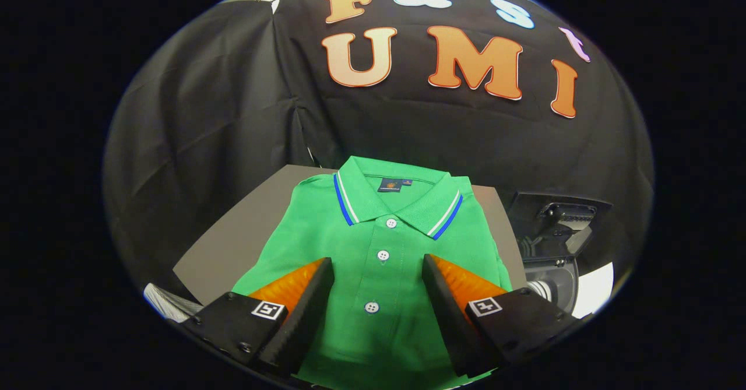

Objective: Put the clothes into the washing machine and then close the washing machine lid.

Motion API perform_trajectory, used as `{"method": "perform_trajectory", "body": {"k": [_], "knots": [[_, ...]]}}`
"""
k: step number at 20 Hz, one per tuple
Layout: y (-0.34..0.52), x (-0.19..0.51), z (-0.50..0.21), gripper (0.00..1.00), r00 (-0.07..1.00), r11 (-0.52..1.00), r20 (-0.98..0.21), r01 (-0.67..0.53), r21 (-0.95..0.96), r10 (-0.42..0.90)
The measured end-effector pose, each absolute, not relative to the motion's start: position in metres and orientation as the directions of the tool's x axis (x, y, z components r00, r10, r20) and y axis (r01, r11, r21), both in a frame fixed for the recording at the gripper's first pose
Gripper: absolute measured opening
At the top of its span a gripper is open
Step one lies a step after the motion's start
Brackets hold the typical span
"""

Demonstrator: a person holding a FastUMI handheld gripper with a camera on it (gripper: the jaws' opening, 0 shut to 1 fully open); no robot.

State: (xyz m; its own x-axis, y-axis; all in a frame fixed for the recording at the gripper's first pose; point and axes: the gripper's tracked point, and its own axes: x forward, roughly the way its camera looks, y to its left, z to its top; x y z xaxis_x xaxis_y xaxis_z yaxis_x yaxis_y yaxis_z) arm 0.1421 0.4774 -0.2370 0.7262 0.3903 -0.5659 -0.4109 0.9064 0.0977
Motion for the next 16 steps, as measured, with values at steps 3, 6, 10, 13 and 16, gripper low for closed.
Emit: {"method": "perform_trajectory", "body": {"k": [3,6,10,13,16], "knots": [[0.478,0.14,-0.236,0.9,0.712,0.896,-0.574,-0.434,0.093,0.404],[0.48,0.138,-0.238,0.84,0.681,0.873,-0.581,-0.475,0.111,0.445],[0.477,0.139,-0.231,0.26,0.656,0.835,-0.549,-0.526,0.161,0.519],[0.475,0.141,-0.228,0.11,0.664,0.828,-0.51,-0.519,0.212,0.547],[0.469,0.137,-0.215,0.11,0.711,0.821,-0.415,-0.521,0.231,0.568]]}}
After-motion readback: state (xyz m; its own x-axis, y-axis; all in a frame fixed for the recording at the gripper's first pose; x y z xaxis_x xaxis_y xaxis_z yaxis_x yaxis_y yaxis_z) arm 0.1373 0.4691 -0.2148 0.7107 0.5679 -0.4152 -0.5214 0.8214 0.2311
